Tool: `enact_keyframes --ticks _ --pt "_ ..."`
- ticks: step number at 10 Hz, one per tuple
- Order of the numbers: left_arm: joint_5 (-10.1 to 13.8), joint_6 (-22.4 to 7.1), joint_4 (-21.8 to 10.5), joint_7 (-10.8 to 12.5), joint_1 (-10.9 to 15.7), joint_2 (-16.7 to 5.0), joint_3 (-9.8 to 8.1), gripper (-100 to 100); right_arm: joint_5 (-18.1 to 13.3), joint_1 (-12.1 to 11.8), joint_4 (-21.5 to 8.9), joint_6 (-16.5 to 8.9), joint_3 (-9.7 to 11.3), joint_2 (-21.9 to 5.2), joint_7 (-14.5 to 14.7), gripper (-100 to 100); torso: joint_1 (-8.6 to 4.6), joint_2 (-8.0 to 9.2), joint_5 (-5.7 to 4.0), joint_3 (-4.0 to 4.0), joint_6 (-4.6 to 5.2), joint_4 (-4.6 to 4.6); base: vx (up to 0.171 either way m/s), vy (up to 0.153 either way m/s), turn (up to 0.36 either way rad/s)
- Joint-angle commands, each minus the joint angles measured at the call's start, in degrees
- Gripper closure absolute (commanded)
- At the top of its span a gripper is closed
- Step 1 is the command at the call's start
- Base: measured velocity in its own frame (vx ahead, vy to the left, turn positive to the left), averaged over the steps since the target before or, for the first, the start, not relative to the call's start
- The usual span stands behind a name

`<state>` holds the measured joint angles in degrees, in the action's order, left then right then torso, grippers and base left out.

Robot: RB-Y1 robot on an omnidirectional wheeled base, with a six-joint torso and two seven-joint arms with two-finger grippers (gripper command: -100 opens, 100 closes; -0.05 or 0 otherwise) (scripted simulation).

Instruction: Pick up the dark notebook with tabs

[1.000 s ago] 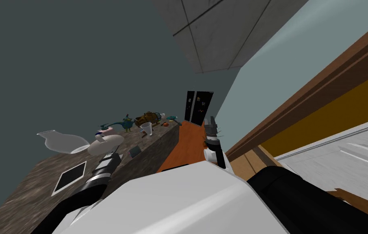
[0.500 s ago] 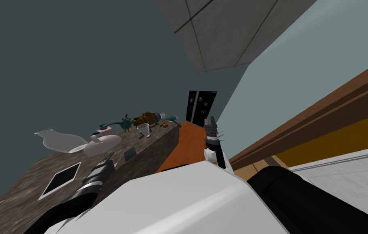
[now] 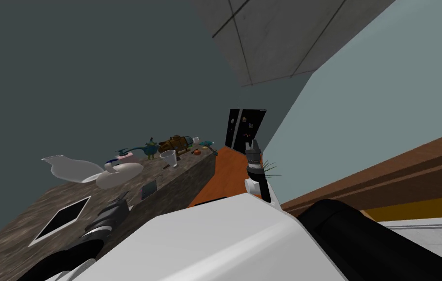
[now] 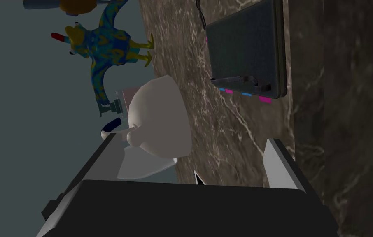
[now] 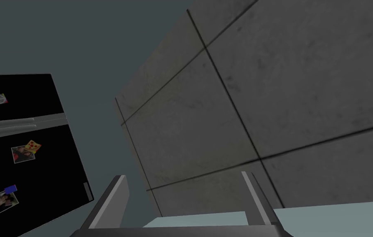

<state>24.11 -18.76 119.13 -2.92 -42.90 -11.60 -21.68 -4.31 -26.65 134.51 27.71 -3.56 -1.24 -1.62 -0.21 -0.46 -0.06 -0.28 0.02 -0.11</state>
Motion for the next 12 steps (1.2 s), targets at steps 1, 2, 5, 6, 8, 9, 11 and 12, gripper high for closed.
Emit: enact_keyframes --ticks 1,2,5,6,8,9,11,12 --pt "1.4 -2.8 -1.4 0.8 0.1 -0.5 -1.30 -100 0.0 0.0 0.0 0.0 0.0 0.0 0.0 0 0.00 0.00 0.00 0.00 0.00 0.00 0.119 -0.097 0.175" --pt "2.3 -4.4 -2.0 1.4 0.4 -1.0 -2.25 -100 0.0 0.0 0.0 0.0 0.0 0.0 0.0 0 -0.02 -0.07 0.00 -0.04 0.00 -0.01 0.145 -0.138 0.131" --pt "4.8 -9.6 -3.9 2.9 1.3 -2.3 -4.88 -100 0.0 0.0 0.0 0.0 0.0 0.0 0.0 0 -0.07 -0.20 -0.02 -0.12 0.02 -0.05 0.139 -0.119 0.114" --pt "5.5 -11.1 -4.5 3.4 1.5 -2.8 -5.65 -100 0.0 0.0 0.0 0.0 0.0 0.0 0.0 0 -0.09 -0.18 -0.02 -0.11 0.02 -0.04 0.110 -0.095 0.130" --pt "6.8 -13.7 -5.4 4.2 2.0 -3.7 -7.02 -100 0.0 0.0 0.0 0.0 0.0 0.0 0.0 0 0.07 -0.07 0.01 -0.05 0.03 -0.02 0.099 -0.087 0.088" --pt "7.3 -14.8 -5.9 4.5 2.2 -4.2 -7.59 -100 0.0 0.0 0.0 0.0 0.0 0.0 0.0 0 0.04 -0.07 0.01 -0.05 0.03 -0.02 0.101 -0.070 0.081" --pt "8.8 -17.7 -7.0 5.4 2.5 -5.7 -9.09 -100 0.0 0.0 0.0 0.0 0.0 0.0 0.0 0 0.12 -0.10 0.02 -0.06 0.02 -0.03 0.111 -0.088 0.115" --pt "8.7 -16.7 -6.9 5.1 2.4 -5.5 -8.70 -100 0.0 0.0 0.0 0.0 0.0 0.0 0.0 0 0.06 -0.10 0.01 -0.07 0.03 -0.03 0.047 -0.046 0.027"
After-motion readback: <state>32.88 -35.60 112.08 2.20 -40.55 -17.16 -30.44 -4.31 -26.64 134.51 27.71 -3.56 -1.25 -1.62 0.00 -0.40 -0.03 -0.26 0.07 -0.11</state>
